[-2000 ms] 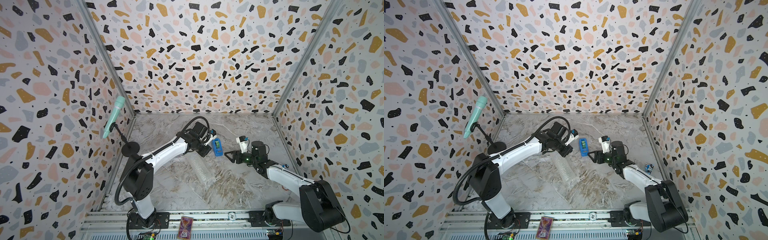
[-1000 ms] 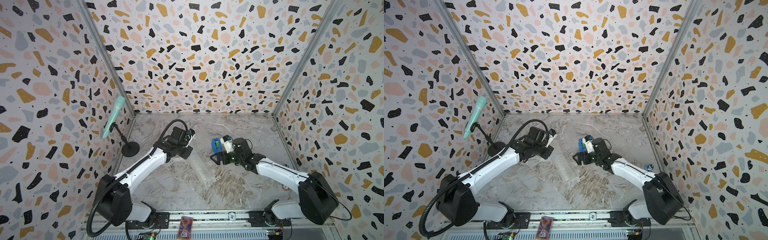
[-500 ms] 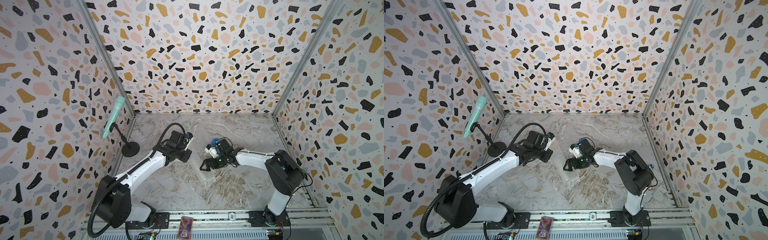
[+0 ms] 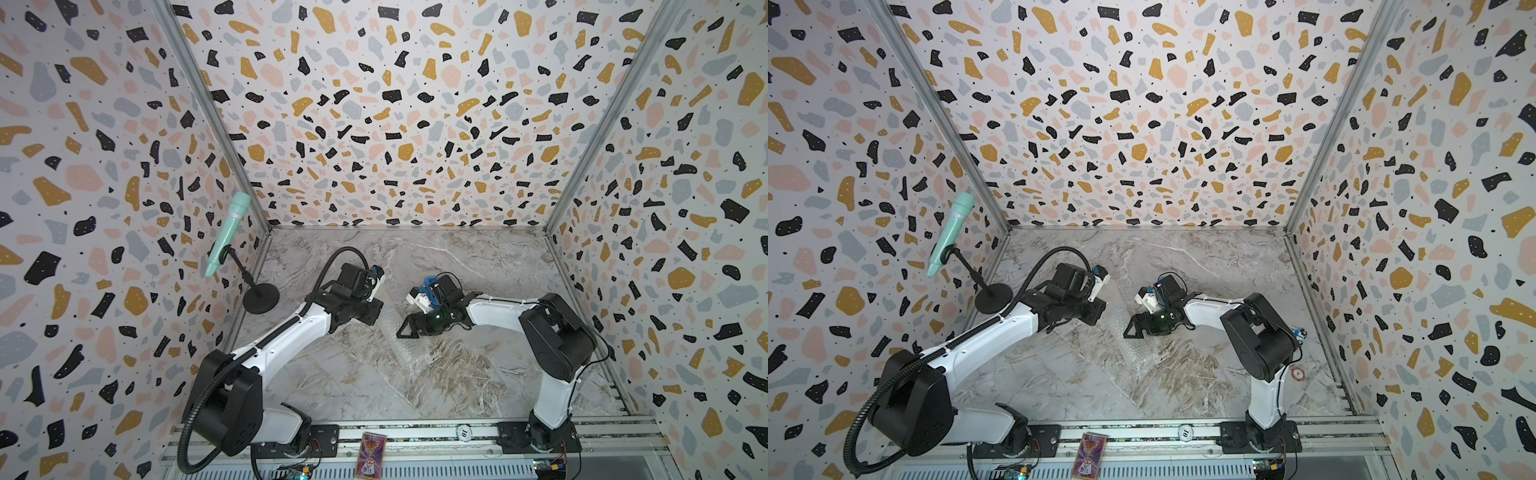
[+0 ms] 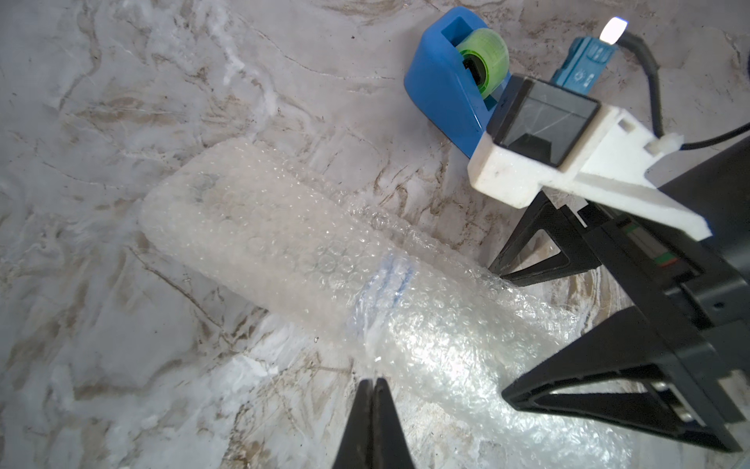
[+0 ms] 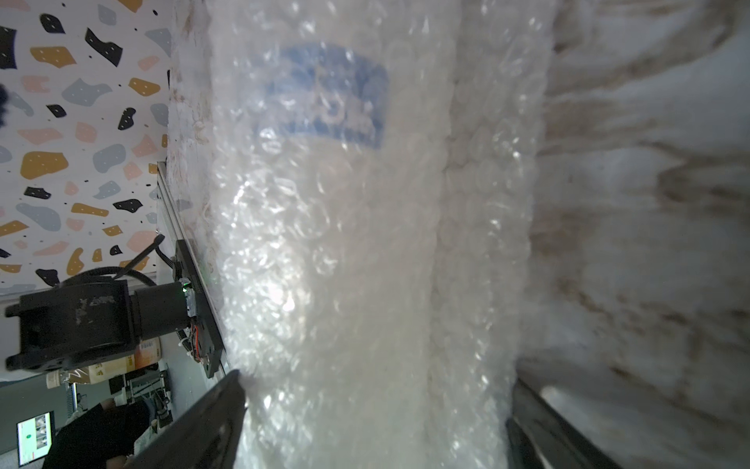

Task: Wrap wine bottles in bubble wrap
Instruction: Stick the tape on the bubble wrap.

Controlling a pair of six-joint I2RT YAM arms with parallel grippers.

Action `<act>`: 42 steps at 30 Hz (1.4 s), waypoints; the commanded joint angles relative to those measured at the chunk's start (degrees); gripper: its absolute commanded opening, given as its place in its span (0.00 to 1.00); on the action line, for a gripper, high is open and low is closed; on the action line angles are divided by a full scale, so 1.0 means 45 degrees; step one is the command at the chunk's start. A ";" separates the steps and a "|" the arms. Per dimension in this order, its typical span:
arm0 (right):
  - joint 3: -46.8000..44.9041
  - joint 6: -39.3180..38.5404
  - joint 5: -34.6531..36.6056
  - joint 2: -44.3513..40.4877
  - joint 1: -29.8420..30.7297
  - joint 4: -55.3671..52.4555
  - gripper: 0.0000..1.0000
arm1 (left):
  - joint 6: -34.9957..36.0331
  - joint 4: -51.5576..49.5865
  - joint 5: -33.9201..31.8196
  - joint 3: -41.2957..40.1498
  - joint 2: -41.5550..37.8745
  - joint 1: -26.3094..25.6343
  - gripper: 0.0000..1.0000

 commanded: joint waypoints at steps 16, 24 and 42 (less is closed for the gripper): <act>0.0671 -0.1238 0.5766 -0.0268 0.2490 -0.2406 0.68 | -0.1090 -0.0310 0.3318 -0.0138 -0.0305 0.3207 0.00; 0.1204 -0.2902 1.0158 -0.0380 0.4090 -0.2949 0.54 | -0.0877 -0.1195 0.4573 0.0673 -0.0234 0.3739 0.00; -0.1488 -0.6458 1.1763 -0.2213 0.5064 0.1306 0.53 | -0.4571 0.1777 0.7482 0.1346 0.1607 0.3773 0.00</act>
